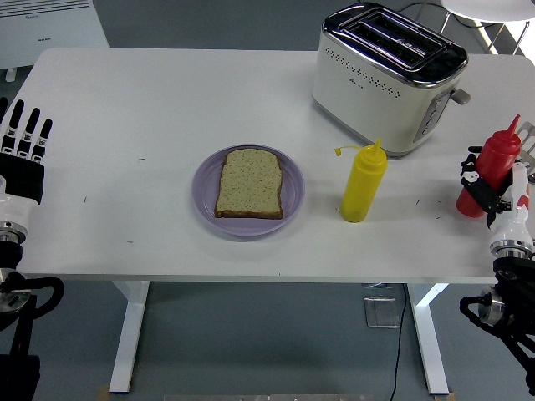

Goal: Pick up the cup,pour liquid into bread,place the cup on the desk

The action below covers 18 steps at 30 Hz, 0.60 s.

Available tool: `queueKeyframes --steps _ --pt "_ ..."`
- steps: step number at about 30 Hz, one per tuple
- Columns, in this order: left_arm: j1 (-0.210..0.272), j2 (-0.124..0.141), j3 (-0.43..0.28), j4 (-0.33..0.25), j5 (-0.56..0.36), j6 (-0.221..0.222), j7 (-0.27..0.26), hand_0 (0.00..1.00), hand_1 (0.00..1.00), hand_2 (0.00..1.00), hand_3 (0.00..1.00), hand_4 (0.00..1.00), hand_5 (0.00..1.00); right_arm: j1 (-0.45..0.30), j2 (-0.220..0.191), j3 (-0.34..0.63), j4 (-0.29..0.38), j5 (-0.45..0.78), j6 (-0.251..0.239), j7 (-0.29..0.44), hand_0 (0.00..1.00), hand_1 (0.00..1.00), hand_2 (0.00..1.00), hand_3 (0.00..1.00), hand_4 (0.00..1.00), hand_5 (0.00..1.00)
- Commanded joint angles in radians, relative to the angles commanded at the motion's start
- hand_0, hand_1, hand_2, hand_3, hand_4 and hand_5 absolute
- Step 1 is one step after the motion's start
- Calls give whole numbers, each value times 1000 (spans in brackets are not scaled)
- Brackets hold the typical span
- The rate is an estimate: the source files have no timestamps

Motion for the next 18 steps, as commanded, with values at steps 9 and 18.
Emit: queueKeyframes --steps 9,18 --pt "-1 0 3 0 0 -1 0 804 778 803 728 479 998 -8 1 -7 -7 -20 -7 0 391 383 425 488 482 208" --pt "-2 0 2 1 0 0 0 804 778 803 728 478 998 -26 0 3 -6 -40 -39 0 518 469 473 535 653 196"
